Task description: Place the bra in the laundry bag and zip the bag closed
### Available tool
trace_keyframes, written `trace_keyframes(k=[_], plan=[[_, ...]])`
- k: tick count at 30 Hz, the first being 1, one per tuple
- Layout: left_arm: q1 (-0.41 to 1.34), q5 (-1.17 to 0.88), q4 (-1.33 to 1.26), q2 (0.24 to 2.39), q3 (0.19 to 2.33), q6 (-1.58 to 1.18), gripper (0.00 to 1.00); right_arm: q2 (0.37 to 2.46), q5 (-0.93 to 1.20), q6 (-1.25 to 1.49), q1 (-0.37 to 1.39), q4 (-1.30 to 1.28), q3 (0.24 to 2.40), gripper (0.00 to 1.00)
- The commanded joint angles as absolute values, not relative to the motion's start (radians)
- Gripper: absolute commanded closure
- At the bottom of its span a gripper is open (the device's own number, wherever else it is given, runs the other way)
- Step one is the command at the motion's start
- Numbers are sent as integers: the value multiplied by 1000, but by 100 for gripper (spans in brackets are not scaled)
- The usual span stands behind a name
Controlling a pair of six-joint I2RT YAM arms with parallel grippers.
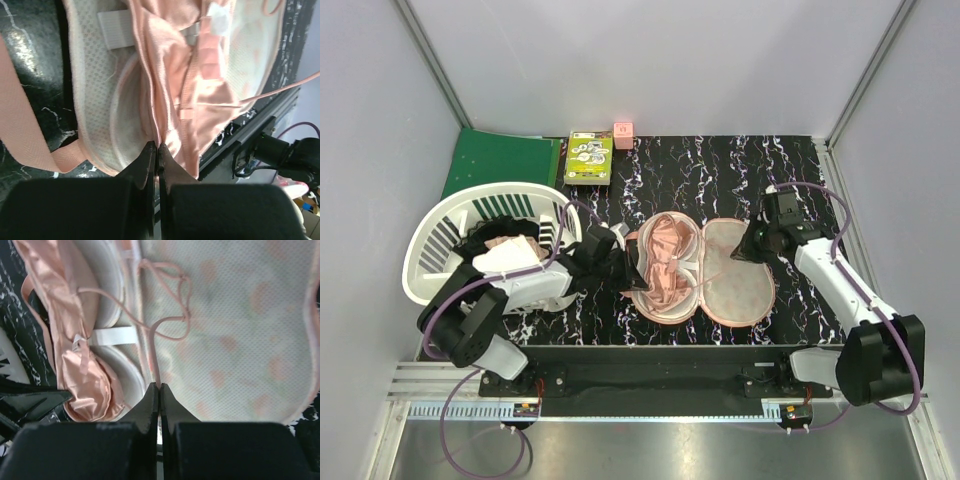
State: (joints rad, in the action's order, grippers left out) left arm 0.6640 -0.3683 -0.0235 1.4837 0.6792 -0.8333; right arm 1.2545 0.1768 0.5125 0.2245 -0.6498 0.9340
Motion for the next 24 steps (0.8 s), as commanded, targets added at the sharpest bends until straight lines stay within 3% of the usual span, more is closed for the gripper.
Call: trace_keyframes(k=[1,5,6,8,9,13,17,20,24], plan=[[670,-344,-35,1499,703,-810,98,1279,166,466,186,-669,966,100],[670,-289,44,1459,730,-769,82,1339,163,446,184,-667,960,100],[670,-276,61,1445,735,-746,69,1341,146,442,180,-667,956,99],[670,-223,122,1410,752,-721,56,1351,123,434,175,-663,942,98],[670,-203,142,1382,761,-697,43,1356,89,433,173,-663,940,97],[664,-134,199,1373,821,-655,26,1397,42,420,172,-647,957,87],[638,-141,202,1471,943,-632,25,1491,6,403,172,-640,1006,76],[612,-173,201,1566,1047,-611,34,1525,-67,393,172,-647,1035,60],[578,-176,213,1634,1126,-574,35,1484,-69,383,175,-696,1042,41]])
